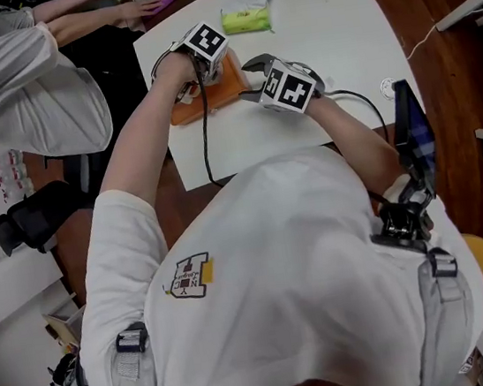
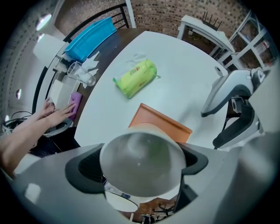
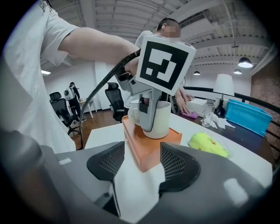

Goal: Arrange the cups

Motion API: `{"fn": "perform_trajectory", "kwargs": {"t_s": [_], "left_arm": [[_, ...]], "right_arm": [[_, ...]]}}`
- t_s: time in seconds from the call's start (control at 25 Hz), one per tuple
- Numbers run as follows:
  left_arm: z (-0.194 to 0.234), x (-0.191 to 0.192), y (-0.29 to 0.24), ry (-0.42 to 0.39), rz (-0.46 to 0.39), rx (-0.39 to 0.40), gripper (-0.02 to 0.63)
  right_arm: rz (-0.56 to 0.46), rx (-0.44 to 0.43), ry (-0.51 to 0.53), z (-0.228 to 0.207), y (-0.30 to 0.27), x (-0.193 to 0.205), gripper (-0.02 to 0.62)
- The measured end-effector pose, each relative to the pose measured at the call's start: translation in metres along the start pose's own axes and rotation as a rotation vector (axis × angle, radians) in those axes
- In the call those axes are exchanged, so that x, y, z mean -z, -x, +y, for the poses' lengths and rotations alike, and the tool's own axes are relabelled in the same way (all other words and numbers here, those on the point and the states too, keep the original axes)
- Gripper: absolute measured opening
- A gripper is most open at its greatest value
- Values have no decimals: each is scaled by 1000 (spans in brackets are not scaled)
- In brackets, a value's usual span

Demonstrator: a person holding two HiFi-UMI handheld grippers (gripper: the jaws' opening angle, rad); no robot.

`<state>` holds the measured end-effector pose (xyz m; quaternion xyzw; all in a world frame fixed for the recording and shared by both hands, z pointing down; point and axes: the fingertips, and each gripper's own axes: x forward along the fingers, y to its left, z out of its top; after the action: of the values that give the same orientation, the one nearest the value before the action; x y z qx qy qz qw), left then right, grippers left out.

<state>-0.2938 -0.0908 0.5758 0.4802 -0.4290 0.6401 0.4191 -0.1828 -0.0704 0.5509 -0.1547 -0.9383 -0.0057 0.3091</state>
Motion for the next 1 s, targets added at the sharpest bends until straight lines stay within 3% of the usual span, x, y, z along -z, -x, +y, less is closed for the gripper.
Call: {"fn": "perform_trajectory", "kwargs": {"t_s": [0.4, 0.64, 1.0], "left_arm": [[-1, -1, -2, 3, -2, 11, 500], [4, -5, -5, 115, 1, 20, 500], [0, -10, -6, 86, -35, 16, 500]], "right_arm": [[1, -2, -7, -1, 1, 7, 242], [-7, -3, -9, -1, 2, 7, 242], [-11, -14, -4, 1, 3, 11, 242]]}}
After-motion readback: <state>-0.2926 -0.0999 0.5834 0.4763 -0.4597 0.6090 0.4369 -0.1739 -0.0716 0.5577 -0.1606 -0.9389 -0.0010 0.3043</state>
